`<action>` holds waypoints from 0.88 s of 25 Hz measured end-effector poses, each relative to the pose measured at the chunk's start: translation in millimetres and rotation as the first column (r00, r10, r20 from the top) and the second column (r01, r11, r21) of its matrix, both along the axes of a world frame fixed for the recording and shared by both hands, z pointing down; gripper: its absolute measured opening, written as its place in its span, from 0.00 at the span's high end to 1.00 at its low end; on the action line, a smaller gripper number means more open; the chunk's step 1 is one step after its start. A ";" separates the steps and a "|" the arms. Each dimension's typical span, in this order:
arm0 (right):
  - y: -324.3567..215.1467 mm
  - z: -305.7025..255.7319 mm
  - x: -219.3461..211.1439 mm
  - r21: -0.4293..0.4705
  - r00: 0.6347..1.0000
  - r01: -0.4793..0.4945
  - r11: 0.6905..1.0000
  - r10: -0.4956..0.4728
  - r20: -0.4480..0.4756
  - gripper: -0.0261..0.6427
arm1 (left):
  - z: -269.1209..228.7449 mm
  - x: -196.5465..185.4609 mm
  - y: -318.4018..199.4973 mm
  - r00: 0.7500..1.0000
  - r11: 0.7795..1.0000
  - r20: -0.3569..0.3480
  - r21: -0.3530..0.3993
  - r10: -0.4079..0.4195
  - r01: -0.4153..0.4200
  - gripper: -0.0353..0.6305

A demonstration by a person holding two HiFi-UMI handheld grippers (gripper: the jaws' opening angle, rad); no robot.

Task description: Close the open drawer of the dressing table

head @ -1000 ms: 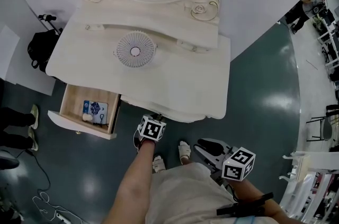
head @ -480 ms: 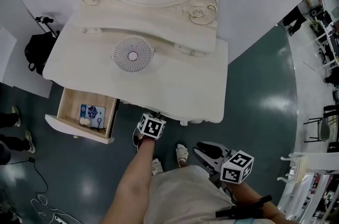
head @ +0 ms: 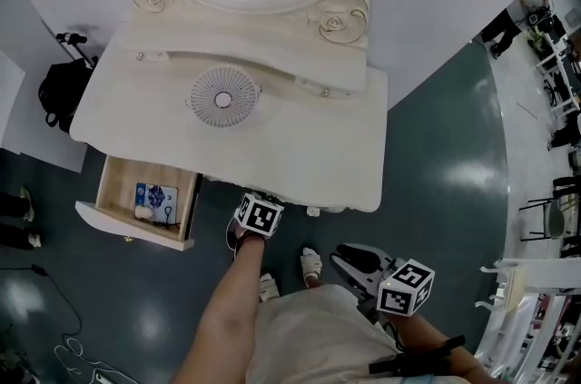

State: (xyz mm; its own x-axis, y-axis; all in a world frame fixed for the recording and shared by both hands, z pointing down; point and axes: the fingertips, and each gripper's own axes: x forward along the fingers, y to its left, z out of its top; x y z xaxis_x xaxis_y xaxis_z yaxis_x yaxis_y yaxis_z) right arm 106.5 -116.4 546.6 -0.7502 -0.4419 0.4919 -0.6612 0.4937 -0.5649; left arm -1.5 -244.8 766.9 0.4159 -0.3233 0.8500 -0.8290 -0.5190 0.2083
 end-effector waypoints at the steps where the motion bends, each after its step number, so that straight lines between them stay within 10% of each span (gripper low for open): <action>1: 0.1 -0.1 -0.5 0.001 1.000 0.001 1.000 -0.001 0.000 0.79 | 0.1 0.2 -0.1 1.000 1.000 -0.001 -0.002 -0.001 0.001 0.77; 22: 0.9 -6.8 -12.6 0.026 1.000 0.006 1.000 -0.006 0.025 0.79 | -33.4 0.9 8.8 0.994 0.998 -0.107 0.053 -0.009 0.015 0.73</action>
